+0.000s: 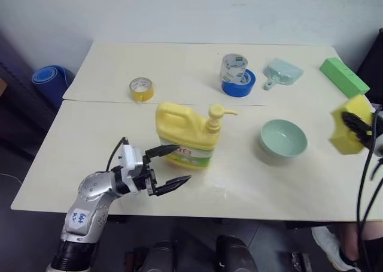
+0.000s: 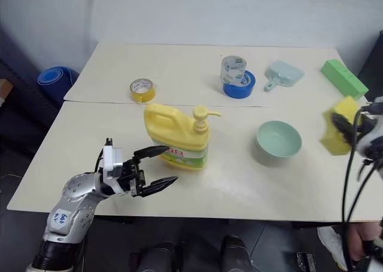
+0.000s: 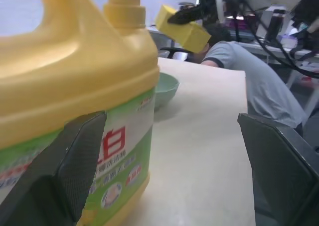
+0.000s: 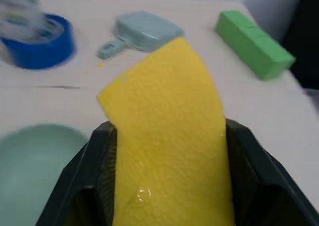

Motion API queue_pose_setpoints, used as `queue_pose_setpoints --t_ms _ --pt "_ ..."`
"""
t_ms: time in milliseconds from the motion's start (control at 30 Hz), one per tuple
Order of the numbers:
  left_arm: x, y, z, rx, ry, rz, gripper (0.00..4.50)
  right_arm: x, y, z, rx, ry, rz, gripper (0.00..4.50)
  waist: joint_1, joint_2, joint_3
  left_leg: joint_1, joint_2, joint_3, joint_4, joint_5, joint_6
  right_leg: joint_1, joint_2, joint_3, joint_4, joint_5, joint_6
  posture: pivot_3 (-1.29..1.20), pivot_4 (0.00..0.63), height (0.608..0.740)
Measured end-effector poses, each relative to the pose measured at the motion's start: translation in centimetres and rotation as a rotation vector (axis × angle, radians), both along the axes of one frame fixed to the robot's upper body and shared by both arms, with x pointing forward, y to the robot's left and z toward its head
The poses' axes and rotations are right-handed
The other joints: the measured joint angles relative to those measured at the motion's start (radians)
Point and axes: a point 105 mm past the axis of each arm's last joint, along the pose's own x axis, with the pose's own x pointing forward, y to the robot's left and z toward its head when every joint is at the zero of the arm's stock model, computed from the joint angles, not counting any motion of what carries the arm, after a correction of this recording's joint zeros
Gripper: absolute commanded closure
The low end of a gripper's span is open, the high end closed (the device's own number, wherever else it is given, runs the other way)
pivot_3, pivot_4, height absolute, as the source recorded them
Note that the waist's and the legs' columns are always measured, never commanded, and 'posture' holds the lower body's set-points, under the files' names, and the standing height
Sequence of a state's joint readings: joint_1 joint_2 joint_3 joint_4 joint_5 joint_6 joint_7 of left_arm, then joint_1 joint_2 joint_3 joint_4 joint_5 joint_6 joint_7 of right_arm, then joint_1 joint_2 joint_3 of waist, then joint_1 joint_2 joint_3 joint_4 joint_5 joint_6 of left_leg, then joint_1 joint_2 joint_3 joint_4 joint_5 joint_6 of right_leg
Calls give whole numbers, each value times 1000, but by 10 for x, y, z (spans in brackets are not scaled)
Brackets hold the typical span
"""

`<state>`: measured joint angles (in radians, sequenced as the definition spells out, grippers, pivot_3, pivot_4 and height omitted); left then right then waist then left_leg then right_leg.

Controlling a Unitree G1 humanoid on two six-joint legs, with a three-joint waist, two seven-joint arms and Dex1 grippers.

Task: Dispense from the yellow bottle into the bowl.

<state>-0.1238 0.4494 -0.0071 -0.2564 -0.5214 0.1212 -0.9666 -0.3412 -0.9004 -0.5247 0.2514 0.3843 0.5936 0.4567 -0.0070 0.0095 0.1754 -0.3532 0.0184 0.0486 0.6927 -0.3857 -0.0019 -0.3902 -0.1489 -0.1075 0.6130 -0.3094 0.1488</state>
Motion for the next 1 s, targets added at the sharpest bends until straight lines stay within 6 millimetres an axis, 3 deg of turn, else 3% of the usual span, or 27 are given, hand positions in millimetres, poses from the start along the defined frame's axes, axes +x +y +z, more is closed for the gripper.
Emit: queue_pose_setpoints --t_ms 67,200,233,400,467,567,667,700,767,1000 --pt "0 -1 0 4 1 -13 0 5 -18 -12 24 18 -49 1454 -5 0 0 0 1 1 0 0 0 0 0 0 0 0 0 0 150 740" --pt "3 -1 -1 6 5 -15 0 11 -27 -31 -2 72 -30 124 -7 0 0 0 1 1 0 0 0 -1 0 0 0 0 0 0 150 740" --pt "3 -1 -1 6 5 -14 0 12 -28 -31 -2 73 -10 32 -5 0 0 -1 1 1 0 0 0 -1 0 0 0 0 0 0 150 740" --pt "4 0 -1 7 10 -4 0 13 -9 0 -59 -4 198 32 5 1 0 -1 1 0 2 0 0 0 0 -1 -1 0 1 0 150 740" --pt "4 1 -1 6 11 -1 0 8 12 4 -103 -5 326 32 9 1 0 -2 1 -2 3 0 0 1 0 -2 -1 0 1 0 150 740" --pt "4 2 -1 6 12 2 0 0 60 -9 -79 4 549 32 10 0 1 -2 1 -3 3 0 0 1 0 -3 -1 1 1 0 150 740" --pt "4 1 0 5 9 -1 0 -11 112 -42 -115 57 754 32 13 0 1 -2 1 -4 4 0 0 2 0 -3 -1 1 1 0 150 740" --pt "4 1 0 5 9 -2 0 -14 121 -53 -129 80 786 32 15 0 1 -2 0 -4 4 0 0 2 0 -3 -1 1 1 0 150 740" --pt "4 1 0 7 10 -5 0 -15 132 -70 -146 120 815 32 20 0 1 -2 0 -4 5 0 0 3 0 -3 -2 1 2 0 150 740" --pt "4 0 0 17 11 -14 0 2 140 -87 -184 123 778 32 25 0 1 -1 0 -5 5 0 0 4 0 -3 -2 1 2 0 150 740"
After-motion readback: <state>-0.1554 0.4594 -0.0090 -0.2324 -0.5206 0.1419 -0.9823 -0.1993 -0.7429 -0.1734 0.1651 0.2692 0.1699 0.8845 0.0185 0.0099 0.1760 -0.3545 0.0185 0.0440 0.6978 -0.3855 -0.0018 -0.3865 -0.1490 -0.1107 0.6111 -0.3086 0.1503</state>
